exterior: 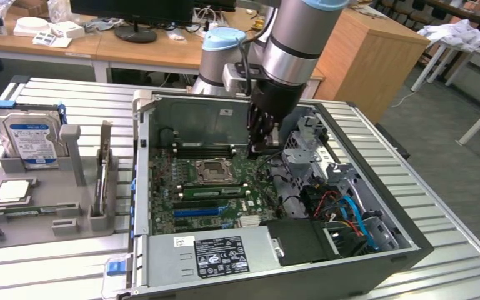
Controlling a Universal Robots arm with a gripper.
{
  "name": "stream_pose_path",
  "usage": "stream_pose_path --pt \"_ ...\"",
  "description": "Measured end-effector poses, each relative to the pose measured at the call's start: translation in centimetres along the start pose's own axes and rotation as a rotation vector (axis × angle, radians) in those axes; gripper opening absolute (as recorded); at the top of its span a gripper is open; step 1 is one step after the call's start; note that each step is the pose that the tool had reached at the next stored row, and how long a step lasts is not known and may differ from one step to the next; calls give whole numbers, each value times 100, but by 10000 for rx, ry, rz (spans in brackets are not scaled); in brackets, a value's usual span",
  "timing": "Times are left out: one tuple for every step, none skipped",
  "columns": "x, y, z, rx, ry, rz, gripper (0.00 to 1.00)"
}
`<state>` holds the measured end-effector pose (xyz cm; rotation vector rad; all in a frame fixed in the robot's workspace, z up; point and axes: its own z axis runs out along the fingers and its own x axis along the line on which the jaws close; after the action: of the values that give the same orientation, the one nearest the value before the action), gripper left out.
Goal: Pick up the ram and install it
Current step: 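Press down the ram until it locks into place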
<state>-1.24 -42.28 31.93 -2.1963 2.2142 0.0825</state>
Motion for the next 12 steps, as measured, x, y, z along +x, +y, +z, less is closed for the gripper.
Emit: stream_pose_path --pt "0 0 7 0 0 0 11" --pt "1 -1 21 1 -1 0 11" --pt "1 -1 28 2 -1 0 11" --pt "2 -1 35 1 -1 0 11" --pt "2 -1 43 2 0 0 11" --pt "3 -1 50 2 0 0 11" --pt "3 -1 60 3 -1 0 11" --pt "4 -1 68 2 -1 0 11" --pt "4 -2 77 2 -1 0 11" --pt "4 -2 86 2 -1 0 11" --pt "5 -2 95 2 -1 0 11" --pt "5 -2 103 2 0 -1 11"
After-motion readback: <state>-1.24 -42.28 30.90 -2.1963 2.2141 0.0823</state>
